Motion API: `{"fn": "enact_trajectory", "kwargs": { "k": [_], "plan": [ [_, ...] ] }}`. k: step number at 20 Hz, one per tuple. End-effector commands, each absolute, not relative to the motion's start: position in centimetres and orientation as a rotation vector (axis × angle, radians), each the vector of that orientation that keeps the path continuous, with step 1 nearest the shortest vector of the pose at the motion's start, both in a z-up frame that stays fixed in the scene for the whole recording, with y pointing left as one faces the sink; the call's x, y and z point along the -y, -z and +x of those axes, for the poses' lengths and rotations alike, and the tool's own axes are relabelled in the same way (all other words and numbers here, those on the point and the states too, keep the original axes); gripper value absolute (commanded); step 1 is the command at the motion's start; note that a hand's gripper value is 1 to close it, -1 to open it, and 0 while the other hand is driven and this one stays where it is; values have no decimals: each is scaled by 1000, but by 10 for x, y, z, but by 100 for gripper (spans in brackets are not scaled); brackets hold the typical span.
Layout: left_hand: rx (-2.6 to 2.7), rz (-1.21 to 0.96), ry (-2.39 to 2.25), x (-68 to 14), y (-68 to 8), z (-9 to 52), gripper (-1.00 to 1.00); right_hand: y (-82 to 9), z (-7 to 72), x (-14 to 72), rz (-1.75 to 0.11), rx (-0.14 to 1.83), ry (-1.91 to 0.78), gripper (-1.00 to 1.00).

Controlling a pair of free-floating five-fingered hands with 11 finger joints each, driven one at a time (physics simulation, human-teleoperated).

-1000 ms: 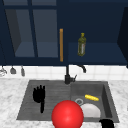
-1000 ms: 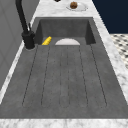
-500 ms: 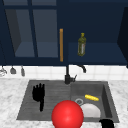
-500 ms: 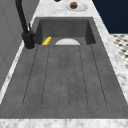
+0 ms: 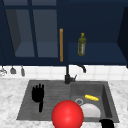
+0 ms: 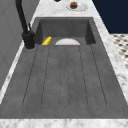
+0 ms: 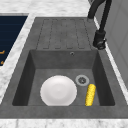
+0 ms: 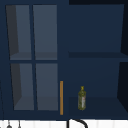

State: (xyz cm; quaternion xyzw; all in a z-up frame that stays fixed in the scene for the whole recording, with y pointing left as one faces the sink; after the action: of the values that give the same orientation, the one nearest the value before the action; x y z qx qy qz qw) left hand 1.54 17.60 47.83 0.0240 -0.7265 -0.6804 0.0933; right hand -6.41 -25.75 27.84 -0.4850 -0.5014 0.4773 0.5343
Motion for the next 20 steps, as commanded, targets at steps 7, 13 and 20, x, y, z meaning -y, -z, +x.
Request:
{"fn": "enact_trajectory", "kwargs": {
  "k": [7,13,20],
  "plan": [
    [2048,118,2225,-180,-477,29,-100,-278,-64,257,-1156,1195,-1137,0],
    [2028,159,2272,-182,-472,43,-100,-278,-64,257,-1156,1195,-1137,0],
    [1997,181,2322,-185,-463,51,-100,-278,-64,257,-1156,1195,-1137,0]
  ]
}}
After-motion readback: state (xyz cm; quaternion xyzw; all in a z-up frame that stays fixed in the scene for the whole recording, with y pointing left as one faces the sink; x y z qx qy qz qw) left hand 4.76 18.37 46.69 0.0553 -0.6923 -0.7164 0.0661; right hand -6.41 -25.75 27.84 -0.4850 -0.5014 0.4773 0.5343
